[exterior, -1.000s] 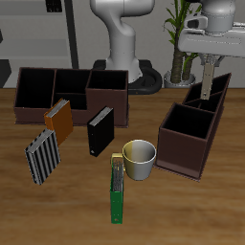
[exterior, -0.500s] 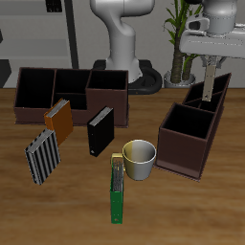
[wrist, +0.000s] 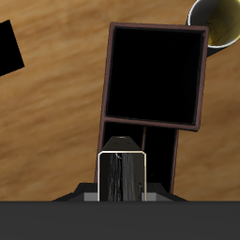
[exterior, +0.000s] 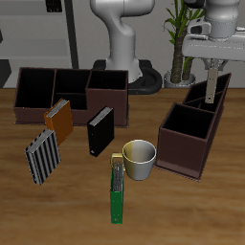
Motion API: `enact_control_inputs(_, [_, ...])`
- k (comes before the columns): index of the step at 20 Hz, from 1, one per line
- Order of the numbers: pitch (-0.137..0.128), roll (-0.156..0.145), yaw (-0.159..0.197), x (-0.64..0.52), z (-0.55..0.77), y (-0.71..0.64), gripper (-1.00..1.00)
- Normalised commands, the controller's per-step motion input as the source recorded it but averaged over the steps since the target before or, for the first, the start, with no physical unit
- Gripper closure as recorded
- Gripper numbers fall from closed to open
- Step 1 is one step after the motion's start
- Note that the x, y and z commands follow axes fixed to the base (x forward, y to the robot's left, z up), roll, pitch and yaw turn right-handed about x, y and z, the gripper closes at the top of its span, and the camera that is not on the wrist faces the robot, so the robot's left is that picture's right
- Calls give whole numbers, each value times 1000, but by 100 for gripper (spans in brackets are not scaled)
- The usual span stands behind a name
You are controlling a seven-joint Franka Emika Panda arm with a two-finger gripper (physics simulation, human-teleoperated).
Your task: Place the yellow book into the left desk caddy's back compartment
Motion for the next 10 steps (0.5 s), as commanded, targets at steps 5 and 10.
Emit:
enact_control_inputs(5, [-5,1,3,22,-81,-1,100])
enact_control_inputs(10, [-7,-11,-12,7,-82,-25,100])
